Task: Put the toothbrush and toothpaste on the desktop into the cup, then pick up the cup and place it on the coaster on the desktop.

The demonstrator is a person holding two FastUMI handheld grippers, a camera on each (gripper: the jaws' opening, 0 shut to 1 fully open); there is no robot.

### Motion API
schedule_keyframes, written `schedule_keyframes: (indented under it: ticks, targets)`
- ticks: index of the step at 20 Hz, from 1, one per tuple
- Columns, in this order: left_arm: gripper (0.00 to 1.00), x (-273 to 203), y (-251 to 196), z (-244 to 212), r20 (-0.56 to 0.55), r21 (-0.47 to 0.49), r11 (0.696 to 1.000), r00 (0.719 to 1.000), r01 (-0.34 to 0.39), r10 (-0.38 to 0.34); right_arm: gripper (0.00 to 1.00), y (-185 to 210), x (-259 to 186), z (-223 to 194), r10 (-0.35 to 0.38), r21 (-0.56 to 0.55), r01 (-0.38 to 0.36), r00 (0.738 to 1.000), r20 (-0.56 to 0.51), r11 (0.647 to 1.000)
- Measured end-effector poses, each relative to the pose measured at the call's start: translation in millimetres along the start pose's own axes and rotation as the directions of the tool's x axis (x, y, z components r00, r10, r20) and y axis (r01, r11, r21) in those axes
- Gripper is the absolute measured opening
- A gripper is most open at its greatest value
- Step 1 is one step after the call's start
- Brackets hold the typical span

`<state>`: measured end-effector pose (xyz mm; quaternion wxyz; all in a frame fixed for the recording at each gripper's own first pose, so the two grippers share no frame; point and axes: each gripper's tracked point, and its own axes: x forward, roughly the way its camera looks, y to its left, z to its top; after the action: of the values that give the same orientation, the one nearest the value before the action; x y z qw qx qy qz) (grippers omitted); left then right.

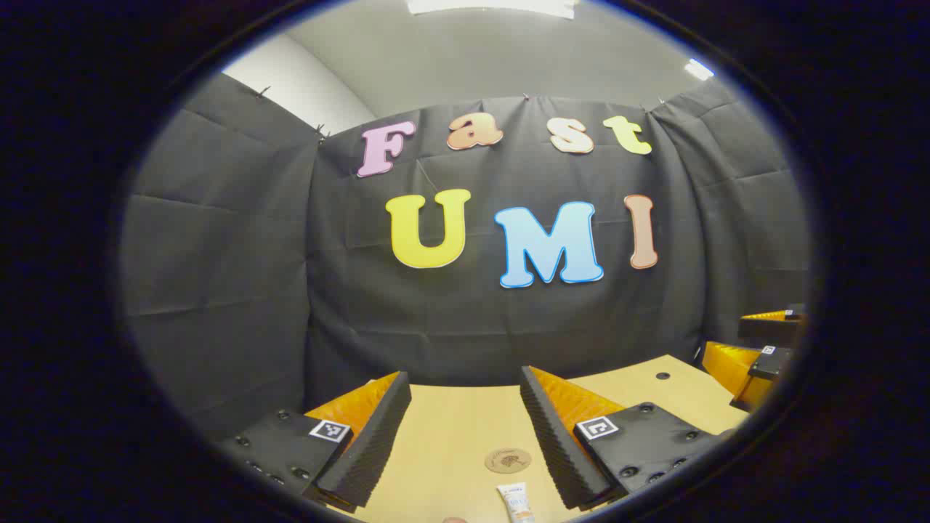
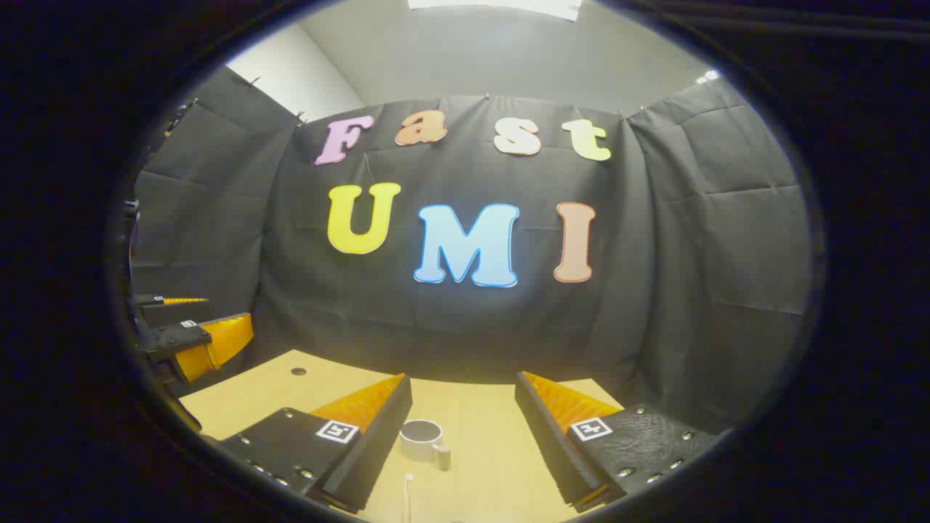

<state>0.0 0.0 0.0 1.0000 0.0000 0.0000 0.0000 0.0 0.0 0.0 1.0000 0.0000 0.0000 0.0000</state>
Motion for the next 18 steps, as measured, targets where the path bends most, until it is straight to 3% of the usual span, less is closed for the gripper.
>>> schedule_keyframes:
  ticks: [18]
  targets:
    - [0.97, 16.8, -26.7, -26.6, -0.089, -0.007, 0.998, 0.994, 0.069, -0.07, 0.9, 14.7, 7.9, -15.6, 0.075, -0.01, -0.076, 0.993, -0.088, 0.997]
